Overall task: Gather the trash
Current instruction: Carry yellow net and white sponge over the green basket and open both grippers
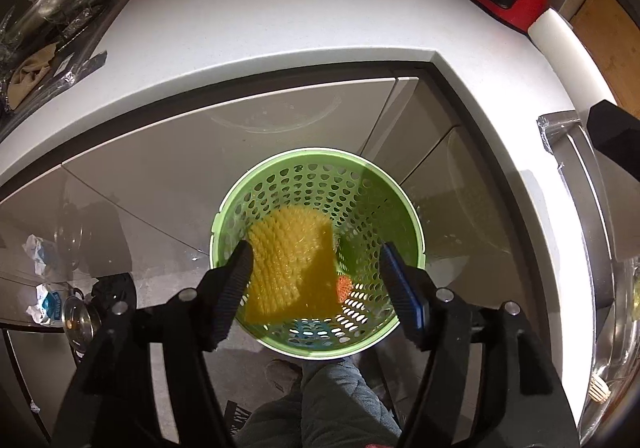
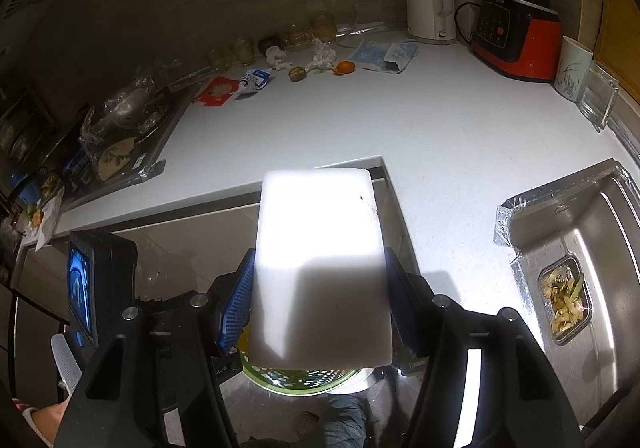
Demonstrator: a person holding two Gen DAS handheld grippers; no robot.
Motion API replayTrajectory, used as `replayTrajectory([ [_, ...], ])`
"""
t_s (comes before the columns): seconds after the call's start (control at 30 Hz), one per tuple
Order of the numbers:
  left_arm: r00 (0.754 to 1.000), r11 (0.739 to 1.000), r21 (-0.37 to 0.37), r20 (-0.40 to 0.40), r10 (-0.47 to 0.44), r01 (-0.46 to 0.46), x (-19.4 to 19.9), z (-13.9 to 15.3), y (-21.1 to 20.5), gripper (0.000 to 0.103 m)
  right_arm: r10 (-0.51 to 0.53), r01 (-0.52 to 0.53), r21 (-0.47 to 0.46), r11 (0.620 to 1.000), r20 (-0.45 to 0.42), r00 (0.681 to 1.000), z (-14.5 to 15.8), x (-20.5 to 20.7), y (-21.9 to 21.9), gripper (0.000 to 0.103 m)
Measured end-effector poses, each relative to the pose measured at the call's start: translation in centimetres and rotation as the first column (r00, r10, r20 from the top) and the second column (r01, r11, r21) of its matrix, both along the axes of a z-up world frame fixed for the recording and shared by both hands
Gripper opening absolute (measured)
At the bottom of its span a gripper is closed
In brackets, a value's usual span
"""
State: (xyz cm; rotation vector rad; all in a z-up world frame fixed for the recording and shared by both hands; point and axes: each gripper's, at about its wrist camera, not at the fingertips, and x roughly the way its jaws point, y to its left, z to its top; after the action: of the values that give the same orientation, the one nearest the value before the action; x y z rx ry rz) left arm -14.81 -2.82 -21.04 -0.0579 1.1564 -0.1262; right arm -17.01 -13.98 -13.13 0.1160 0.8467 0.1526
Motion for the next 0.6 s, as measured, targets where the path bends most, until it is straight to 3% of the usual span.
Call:
replayTrajectory([
  [0.1,1.000,1.000,0.000,0.017,0.006,-0.006,-0.1,0.4,0.3,0.072,0.000,0.000,0.000,1.000,0.001,1.000,0.0,-0.2,0.2,0.061],
  [0.47,0.999,1.000,-0.002,0.043,0.006,-0.006,-0.2,1.7,1.5,0.077,-0.006,0.006,-0.002,1.000,-0.001,1.000,-0.1,-0.6,0.7,0.062],
  [0.6,0.998,0.999,0.037,0.063,0.012,-0.014,-0.6,2.1,2.8,0.082,0.010,-0.011,-0.013,1.000,-0.020,1.000,-1.3,-0.7,1.2,0.062],
])
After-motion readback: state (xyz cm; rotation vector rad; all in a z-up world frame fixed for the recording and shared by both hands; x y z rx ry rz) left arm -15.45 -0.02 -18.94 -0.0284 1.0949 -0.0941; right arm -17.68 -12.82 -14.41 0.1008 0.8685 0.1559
